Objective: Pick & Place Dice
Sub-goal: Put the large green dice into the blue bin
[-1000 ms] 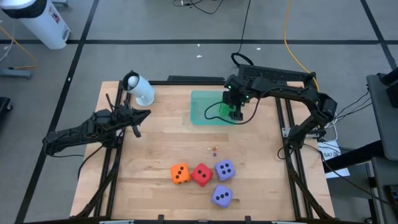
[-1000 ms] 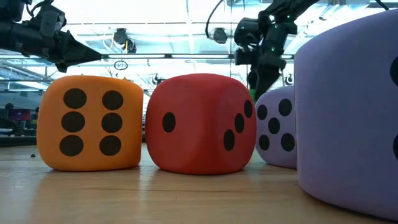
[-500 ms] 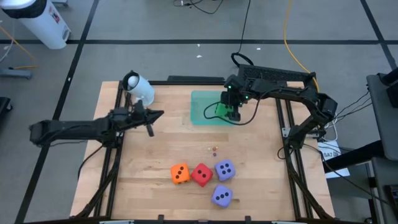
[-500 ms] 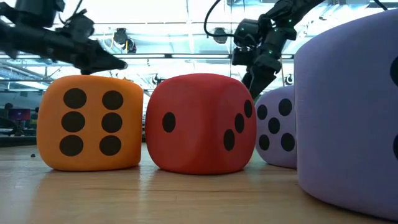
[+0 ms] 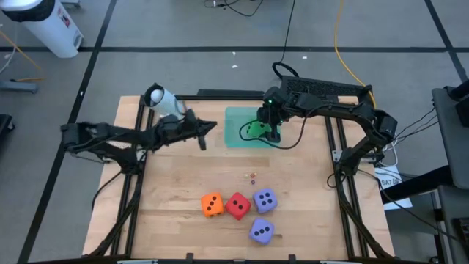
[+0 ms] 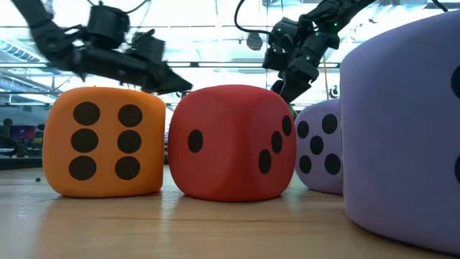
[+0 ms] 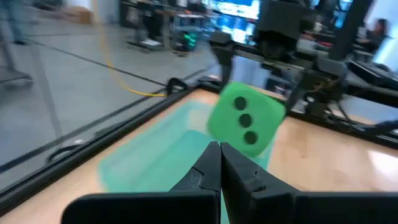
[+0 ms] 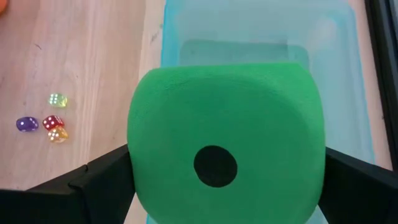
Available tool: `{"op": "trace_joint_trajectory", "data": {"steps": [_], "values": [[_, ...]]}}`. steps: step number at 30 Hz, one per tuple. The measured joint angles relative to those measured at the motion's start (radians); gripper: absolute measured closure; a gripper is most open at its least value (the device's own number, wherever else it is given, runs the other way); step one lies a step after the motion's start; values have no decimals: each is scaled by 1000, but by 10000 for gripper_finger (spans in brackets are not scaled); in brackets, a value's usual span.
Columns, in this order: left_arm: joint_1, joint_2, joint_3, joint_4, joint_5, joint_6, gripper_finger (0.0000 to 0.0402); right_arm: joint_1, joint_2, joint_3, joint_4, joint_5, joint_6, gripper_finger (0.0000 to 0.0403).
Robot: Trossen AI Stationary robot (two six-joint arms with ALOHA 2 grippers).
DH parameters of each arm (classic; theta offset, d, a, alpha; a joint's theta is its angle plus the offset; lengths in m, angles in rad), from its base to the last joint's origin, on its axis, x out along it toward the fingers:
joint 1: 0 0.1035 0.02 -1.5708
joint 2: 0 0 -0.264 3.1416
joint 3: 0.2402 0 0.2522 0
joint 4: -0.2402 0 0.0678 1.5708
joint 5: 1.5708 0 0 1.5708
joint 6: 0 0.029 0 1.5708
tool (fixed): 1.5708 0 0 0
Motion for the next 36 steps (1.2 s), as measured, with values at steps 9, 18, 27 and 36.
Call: {"op": "trace_joint_trajectory", "data": {"steps": [9,18,27,36], "values": [[42,218,285,-57,215,113,401,0,0,0,1,-101,-119,3],[47,418,456,-62,263,145,401,-11,0,0,58,-97,-73,3],[44,435,479,-56,278,23,401,-13,0,0,105,33,-7,3],[23,446,534,-127,251,-22,401,0,0,0,114,35,27,3]]}}
